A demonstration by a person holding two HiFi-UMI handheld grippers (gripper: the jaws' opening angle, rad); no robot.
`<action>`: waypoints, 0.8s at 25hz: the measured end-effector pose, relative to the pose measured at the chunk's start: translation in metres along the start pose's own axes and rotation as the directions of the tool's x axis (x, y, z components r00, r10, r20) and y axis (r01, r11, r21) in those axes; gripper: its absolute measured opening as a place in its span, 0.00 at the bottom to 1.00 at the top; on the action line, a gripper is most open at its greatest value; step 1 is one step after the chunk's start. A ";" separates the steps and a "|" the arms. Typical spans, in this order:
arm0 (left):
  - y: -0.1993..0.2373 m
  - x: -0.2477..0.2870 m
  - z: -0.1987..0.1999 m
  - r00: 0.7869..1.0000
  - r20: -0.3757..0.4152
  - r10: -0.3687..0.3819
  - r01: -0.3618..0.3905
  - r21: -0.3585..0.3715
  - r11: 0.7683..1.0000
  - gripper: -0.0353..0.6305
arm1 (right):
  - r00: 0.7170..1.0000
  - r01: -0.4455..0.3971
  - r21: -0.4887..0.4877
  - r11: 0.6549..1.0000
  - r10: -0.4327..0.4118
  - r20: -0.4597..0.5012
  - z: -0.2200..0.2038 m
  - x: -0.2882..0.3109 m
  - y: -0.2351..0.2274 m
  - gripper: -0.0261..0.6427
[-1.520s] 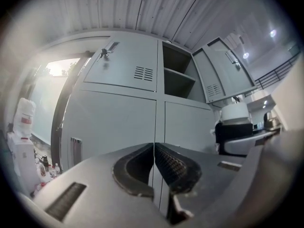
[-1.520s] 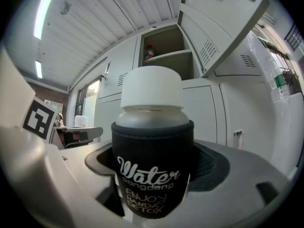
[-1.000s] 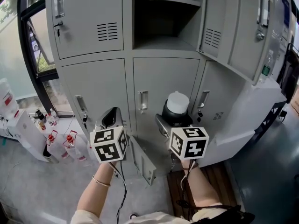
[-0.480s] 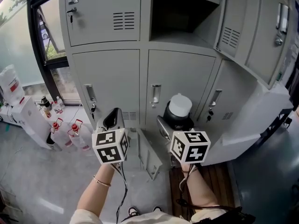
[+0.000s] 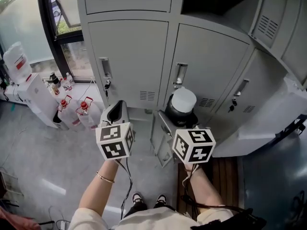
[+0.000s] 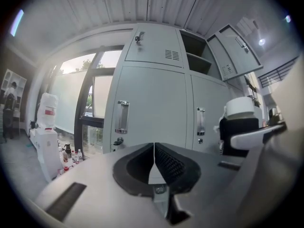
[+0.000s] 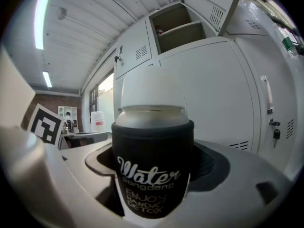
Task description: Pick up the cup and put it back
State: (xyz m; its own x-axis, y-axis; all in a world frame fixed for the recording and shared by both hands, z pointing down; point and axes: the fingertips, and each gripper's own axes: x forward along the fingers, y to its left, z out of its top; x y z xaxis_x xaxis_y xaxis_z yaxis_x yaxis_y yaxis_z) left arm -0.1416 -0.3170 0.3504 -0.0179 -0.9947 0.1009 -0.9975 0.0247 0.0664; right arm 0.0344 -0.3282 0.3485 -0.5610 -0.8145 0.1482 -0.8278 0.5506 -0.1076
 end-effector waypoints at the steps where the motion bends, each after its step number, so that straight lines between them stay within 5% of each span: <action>1: 0.005 -0.003 -0.005 1.000 -0.007 0.009 -0.009 -0.004 1.000 0.07 | 1.000 -0.008 0.001 1.000 0.008 -0.006 -0.004 0.002 0.005 0.65; 20: 0.077 -0.032 -0.115 0.982 -0.150 0.111 -0.120 -0.054 0.991 0.07 | 0.985 -0.161 0.029 0.986 0.163 -0.059 -0.097 0.041 0.088 0.65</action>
State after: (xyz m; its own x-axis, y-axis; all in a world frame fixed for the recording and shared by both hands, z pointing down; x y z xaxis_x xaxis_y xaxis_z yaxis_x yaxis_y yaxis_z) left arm -0.2101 -0.2714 0.4664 -0.1177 -0.9596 0.2555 -0.9830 0.1492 0.1073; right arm -0.0622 -0.2953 0.4403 -0.6875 -0.7018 0.1864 -0.7260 0.6692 -0.1584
